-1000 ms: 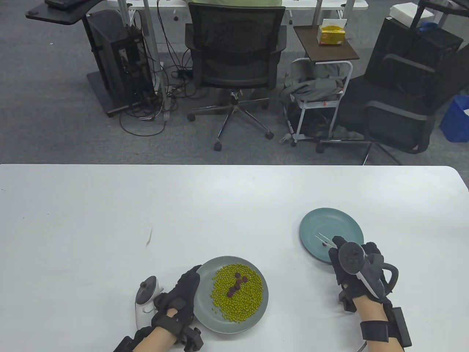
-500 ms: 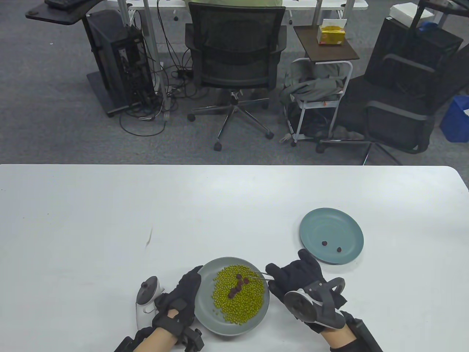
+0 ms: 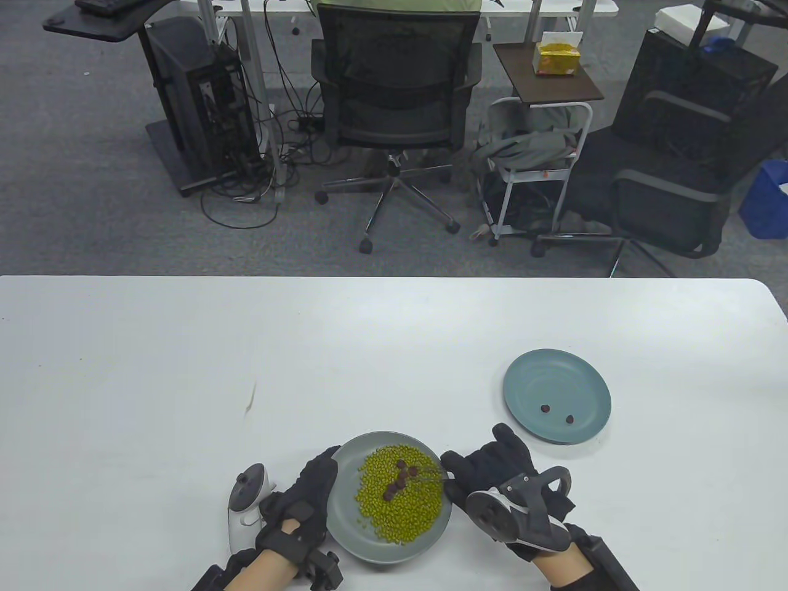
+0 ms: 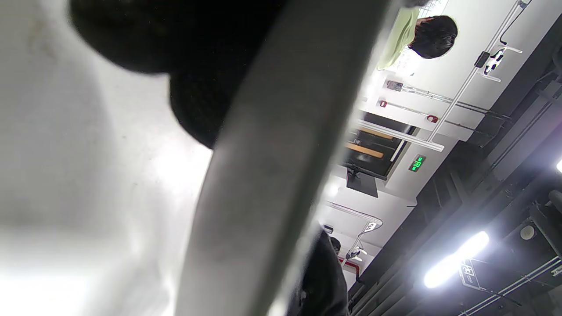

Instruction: Pick cranberries with tweezers into plate

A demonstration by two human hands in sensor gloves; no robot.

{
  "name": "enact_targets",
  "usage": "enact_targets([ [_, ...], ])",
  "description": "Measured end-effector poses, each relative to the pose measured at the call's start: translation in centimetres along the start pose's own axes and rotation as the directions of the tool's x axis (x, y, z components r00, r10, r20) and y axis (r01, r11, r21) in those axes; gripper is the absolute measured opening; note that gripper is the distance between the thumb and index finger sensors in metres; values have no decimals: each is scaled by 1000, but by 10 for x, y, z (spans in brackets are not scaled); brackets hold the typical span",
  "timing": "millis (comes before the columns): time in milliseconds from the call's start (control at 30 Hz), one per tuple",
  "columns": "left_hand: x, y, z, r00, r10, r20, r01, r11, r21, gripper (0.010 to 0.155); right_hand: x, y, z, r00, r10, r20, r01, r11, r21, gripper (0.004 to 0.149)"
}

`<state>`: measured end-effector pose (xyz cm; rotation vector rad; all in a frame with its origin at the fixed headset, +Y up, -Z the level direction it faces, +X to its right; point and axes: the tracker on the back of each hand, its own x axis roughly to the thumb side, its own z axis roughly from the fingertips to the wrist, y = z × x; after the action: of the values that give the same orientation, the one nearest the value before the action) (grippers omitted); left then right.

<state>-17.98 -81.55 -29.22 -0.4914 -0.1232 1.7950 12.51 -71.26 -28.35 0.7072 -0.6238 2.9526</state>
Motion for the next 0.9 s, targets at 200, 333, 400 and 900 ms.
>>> enact_targets([
  [200, 0, 0, 0, 1000, -5, 1, 5, 1000, -4, 62, 2, -1, 0, 999, 31, 8, -31, 1000, 1, 52],
  [333, 0, -1, 0, 1000, -7, 1, 7, 1000, -6, 62, 3, -1, 0, 999, 38, 5, -38, 999, 7, 52],
  [400, -1, 0, 0, 1000, -7, 1, 7, 1000, -6, 62, 3, -2, -1, 999, 40, 3, -40, 999, 11, 52],
  [900, -2, -1, -1, 1000, -15, -6, 15, 1000, -4, 62, 2, -1, -1, 1000, 3, 3, -3, 1000, 17, 49],
])
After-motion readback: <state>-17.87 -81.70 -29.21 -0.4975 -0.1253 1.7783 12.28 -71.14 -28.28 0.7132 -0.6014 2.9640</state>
